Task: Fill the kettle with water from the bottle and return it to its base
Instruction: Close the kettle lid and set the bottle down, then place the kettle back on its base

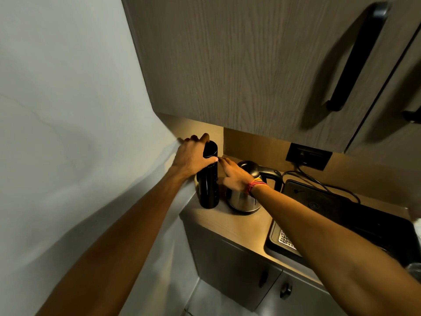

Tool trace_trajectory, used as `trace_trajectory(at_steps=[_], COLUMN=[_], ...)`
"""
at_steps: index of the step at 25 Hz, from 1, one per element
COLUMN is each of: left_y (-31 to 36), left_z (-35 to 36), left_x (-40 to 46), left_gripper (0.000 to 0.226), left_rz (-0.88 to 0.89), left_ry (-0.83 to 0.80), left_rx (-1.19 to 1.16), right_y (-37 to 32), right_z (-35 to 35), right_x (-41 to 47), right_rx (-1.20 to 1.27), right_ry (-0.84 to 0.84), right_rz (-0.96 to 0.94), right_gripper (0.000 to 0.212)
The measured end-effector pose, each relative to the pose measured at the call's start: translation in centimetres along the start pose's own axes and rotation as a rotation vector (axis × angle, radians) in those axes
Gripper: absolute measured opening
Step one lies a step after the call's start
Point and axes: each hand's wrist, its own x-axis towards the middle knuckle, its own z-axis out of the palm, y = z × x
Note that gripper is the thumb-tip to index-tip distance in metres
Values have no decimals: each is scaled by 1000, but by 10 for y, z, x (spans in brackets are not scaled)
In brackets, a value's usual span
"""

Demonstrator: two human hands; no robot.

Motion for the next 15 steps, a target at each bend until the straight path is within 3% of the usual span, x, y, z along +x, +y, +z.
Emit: trace_trajectory(at_steps=[5,8,11,13,15], left_y=[-7,-3,12,38,70], left_z=[-6,-8,-8,5,28], left_x=[14,16,12,11,11], left_gripper=[65,87,114,107,93], left_rz=[6,14,43,254,464], left_ry=[-224,-269,-121,91,59], left_rx=[25,158,333,318,162], right_y=[18,43,78,103,118], right_z=[-5,-16,-34,-43,-47], right_x=[-7,-21,-39,-50,-56], right_rx=[-125,-204,-228,-263,-260], right_ry=[-56,70,153,113,18], right_rz=[-42,-76,-10,97,227], right_gripper=[89,87,89,89,84])
